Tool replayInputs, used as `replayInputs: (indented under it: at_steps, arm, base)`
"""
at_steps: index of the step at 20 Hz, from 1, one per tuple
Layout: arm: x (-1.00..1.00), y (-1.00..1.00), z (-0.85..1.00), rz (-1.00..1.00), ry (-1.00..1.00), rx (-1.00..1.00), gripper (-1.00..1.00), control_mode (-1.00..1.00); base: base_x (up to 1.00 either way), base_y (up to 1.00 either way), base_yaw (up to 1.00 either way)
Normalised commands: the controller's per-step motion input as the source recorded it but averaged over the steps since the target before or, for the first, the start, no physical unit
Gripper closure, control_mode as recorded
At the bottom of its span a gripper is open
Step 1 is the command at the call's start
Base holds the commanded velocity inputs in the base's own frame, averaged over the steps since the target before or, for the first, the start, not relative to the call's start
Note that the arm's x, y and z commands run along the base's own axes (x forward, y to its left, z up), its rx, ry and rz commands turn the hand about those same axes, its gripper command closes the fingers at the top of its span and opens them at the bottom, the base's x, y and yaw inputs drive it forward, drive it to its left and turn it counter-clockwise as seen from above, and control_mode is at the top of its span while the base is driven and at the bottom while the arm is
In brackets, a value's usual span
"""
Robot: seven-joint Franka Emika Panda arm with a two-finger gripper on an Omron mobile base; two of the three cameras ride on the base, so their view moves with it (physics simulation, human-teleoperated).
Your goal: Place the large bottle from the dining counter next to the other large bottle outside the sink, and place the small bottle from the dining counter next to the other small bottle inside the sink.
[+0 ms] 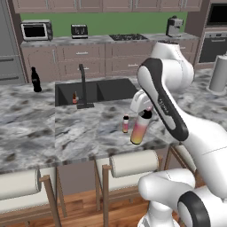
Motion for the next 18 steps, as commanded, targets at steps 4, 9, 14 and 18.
replayInputs:
  at_steps: [4, 9, 14, 18]
  arm:
    - [0.0, 0.0, 0.0, 0.0, 0.0, 0.0, 1.0, -1.0]
    - [0.0, 0.0, 0.0, 0.0, 0.0, 0.0, 1.0, -1.0]
    - [0.0, 0.0, 0.0, 0.0, 0.0, 0.0, 1.0, 1.0]
    - [0.0, 0.0, 0.0, 0.0, 0.0, 0.0, 1.0, 1.0]
  base:
    - [0.0, 0.0, 0.0]
    - [0.0, 0.0, 0.0]
    - [-0.28, 0.17, 0.0]
    - [-0.77, 0.94, 0.0]
